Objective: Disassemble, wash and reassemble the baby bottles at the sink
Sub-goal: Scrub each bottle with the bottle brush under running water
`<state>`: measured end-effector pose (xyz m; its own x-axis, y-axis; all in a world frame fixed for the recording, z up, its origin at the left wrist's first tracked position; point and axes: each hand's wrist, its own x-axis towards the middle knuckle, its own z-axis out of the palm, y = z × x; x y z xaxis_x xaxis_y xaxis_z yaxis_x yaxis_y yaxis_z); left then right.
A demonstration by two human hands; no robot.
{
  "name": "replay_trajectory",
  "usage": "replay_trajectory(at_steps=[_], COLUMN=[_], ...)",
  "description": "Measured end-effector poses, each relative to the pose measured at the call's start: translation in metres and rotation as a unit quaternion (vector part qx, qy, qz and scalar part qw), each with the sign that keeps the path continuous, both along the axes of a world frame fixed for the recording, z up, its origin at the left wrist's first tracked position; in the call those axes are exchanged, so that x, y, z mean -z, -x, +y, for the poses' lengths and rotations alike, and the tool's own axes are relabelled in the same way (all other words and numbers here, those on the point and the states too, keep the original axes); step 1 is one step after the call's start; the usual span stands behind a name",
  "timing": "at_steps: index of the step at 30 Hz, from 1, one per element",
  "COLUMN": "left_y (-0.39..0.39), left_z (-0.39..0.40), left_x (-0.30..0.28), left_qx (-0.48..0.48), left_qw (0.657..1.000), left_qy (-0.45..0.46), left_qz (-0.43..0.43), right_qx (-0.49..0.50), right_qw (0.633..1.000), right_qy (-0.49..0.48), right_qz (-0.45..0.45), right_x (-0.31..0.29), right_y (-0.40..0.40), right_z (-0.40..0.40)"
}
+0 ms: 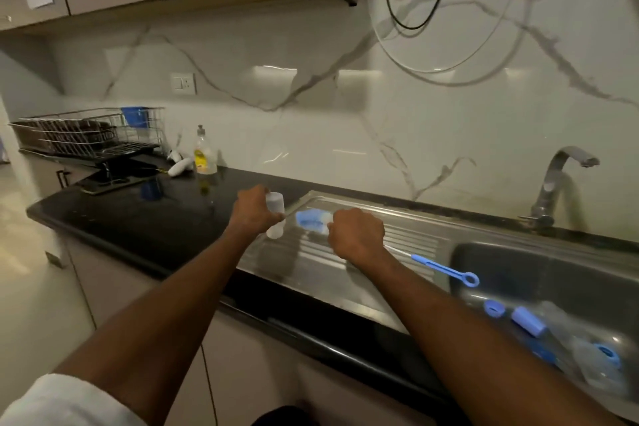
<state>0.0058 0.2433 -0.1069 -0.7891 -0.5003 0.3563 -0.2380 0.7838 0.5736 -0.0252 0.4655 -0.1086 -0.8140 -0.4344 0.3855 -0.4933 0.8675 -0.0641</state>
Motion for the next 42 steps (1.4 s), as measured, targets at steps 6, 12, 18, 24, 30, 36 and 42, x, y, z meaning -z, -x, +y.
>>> replay_trajectory(at_steps=[6, 12, 18, 24, 30, 36, 42], left_y=[0.001, 0.006, 0.009, 0.011, 0.015, 0.038, 0.072], left_z=[-0.008, -0.004, -0.002, -0.003, 0.021, 0.090, 0.196], left_x=[0.013, 0.023, 0.017, 0.013, -0.005, -0.024, -0.007], left_qx=[0.002, 0.005, 0.000, -0.016, -0.025, 0.061, 0.175], left_qw=[1.000, 1.000, 0.999, 0.995, 0.976, 0.959, 0.946], left_qy=[-0.005, 0.012, 0.028, 0.055, 0.216, 0.276, 0.262], left_qz=[0.001, -0.010, -0.037, -0.078, -0.032, 0.031, 0.082], right_qx=[-0.001, -0.005, -0.006, -0.003, 0.009, 0.037, 0.100], right_qw=[1.000, 1.000, 1.000, 1.000, 1.000, 0.999, 0.995], right_qy=[-0.005, -0.016, -0.009, -0.009, 0.005, 0.015, 0.023], right_qz=[-0.004, 0.000, 0.005, 0.005, 0.006, 0.015, 0.013], right_x=[0.009, 0.013, 0.016, 0.016, 0.010, -0.002, -0.010], right_y=[0.003, 0.004, 0.007, 0.007, 0.003, 0.003, 0.006], right_z=[-0.008, 0.001, 0.013, 0.022, 0.037, 0.088, 0.181])
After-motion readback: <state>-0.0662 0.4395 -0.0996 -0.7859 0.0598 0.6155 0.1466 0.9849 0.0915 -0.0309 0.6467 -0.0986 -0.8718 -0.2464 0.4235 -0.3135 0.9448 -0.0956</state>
